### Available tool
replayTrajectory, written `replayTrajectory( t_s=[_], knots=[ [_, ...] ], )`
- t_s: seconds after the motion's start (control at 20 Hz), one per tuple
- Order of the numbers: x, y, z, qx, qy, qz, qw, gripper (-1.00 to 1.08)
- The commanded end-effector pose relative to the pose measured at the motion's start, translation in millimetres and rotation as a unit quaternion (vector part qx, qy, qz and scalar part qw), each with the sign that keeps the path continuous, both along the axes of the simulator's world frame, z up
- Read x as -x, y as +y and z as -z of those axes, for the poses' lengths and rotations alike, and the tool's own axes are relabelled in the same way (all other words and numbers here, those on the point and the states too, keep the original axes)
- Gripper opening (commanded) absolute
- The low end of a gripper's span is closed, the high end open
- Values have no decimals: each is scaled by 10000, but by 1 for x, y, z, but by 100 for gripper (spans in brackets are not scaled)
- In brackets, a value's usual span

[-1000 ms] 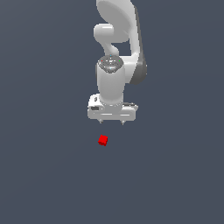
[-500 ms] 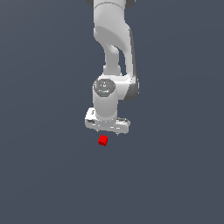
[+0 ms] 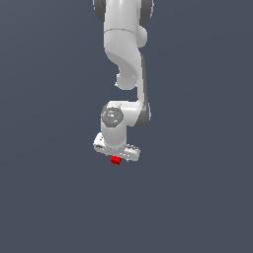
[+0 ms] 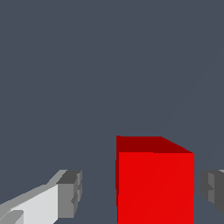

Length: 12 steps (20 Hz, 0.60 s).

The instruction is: Pick up the red cube and move it to a goal position.

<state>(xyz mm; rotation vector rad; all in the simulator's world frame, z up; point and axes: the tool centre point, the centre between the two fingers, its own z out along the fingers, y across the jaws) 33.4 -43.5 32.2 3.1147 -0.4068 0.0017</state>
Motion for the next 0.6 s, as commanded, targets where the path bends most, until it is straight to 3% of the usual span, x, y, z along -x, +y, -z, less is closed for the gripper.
replayTrajectory(
  t_s=[0.0,0.2,0.25,0.55],
  knots=[
    [-2,-3,7,1,0,58,10000,100],
    [-3,-4,11,0,3,90,10000,100],
    [-3,-4,11,0,3,90,10000,-100],
    [-3,-4,11,0,3,90,10000,-100]
  ],
)
